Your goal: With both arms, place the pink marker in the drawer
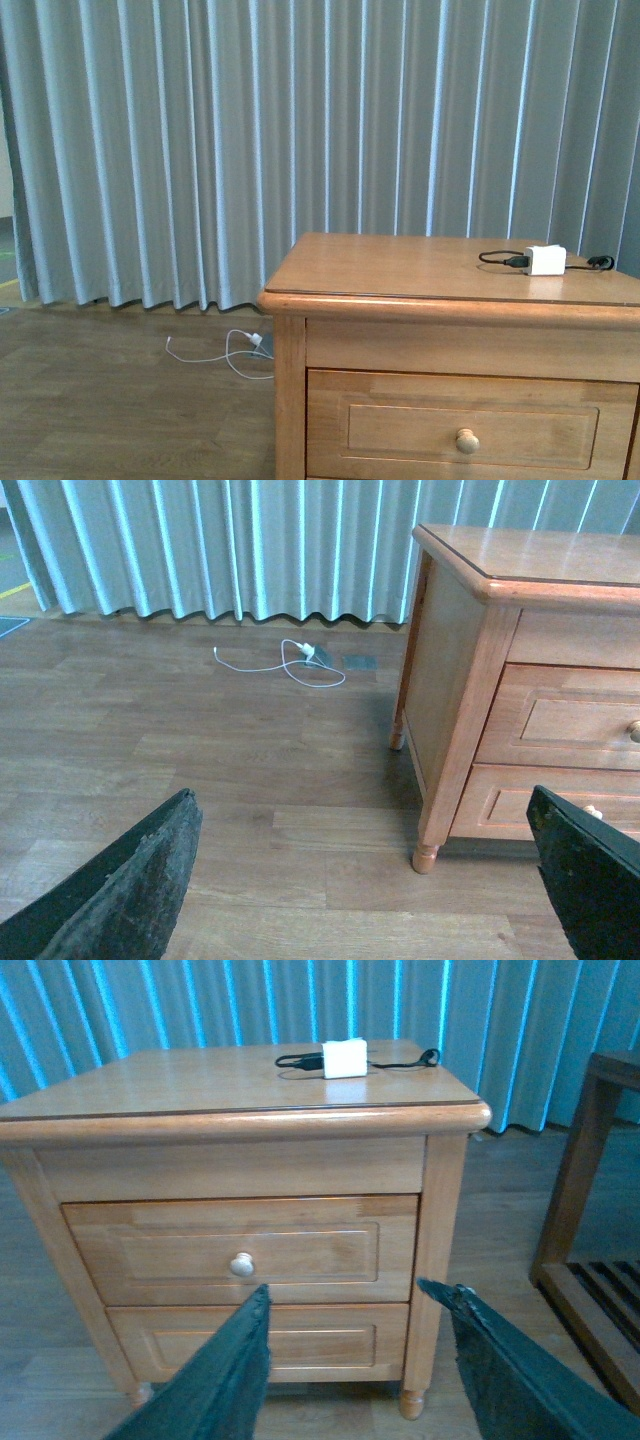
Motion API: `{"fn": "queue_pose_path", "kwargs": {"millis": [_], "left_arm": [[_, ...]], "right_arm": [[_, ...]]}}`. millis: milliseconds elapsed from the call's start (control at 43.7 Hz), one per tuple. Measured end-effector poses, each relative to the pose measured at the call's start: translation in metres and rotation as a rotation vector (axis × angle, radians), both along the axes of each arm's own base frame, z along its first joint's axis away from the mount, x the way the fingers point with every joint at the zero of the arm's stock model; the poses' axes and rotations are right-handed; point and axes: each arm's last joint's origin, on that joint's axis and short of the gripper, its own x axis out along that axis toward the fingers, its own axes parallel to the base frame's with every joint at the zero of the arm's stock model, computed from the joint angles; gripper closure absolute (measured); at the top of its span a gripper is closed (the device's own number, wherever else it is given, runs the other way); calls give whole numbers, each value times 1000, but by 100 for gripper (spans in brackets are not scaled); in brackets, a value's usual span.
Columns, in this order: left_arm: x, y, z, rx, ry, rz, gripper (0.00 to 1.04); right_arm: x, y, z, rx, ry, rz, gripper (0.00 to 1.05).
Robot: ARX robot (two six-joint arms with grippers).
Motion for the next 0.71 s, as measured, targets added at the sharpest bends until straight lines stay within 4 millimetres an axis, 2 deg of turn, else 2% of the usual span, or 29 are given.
{"fn": "queue_pose_path", "kwargs": {"millis": [137, 252, 275, 710], "left_arm": [[0, 0, 0, 0, 0, 0, 6], [0, 0, 0, 0, 0, 0, 6], [0, 0, 0, 0, 0, 0, 6], [0, 0, 0, 0, 0, 0, 6]], "right_arm": [[-5, -1, -7, -19, 32, 0, 75], [-12, -1, -3, -23, 12, -1, 102], [-13, -1, -3, -29, 12, -1, 103], [-28, -1, -1, -29, 5, 1, 103]]}}
